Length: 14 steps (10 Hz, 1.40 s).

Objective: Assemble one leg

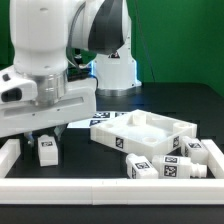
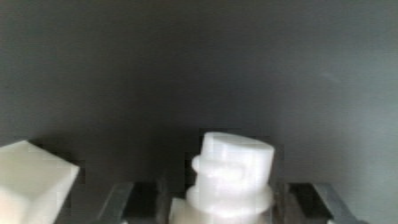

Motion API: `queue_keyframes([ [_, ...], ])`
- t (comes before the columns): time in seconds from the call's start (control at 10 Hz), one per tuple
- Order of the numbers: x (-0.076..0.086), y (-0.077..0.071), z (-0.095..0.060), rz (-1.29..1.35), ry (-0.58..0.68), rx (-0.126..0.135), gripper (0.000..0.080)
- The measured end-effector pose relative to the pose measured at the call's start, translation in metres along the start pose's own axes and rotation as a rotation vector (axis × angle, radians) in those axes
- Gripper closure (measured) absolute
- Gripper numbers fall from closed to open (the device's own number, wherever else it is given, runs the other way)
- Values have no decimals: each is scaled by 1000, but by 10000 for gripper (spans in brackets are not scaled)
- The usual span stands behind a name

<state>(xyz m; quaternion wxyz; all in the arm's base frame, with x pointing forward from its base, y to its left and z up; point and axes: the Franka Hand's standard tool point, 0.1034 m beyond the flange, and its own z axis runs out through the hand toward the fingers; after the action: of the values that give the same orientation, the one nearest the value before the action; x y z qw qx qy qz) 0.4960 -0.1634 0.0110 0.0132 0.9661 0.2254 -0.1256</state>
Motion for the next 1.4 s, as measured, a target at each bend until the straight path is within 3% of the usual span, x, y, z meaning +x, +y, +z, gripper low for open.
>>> queue_keyframes([
  [0.3, 0, 0, 0, -2, 0, 0, 512],
  [0.5, 1, -1, -2, 3, -3, 2, 287],
  [0.6, 0, -7, -15, 42, -39, 29, 287],
  [0.7, 8, -12, -33, 58, -54, 37, 179],
  [0.9, 33, -29, -59, 83, -52, 29, 159],
  [1.1, 80, -39, -83, 114, -19, 8, 150],
  [1.2, 91, -39, -86, 116, -9, -1, 150],
  [1.4, 89, -39, -84, 116, -12, 0, 150],
])
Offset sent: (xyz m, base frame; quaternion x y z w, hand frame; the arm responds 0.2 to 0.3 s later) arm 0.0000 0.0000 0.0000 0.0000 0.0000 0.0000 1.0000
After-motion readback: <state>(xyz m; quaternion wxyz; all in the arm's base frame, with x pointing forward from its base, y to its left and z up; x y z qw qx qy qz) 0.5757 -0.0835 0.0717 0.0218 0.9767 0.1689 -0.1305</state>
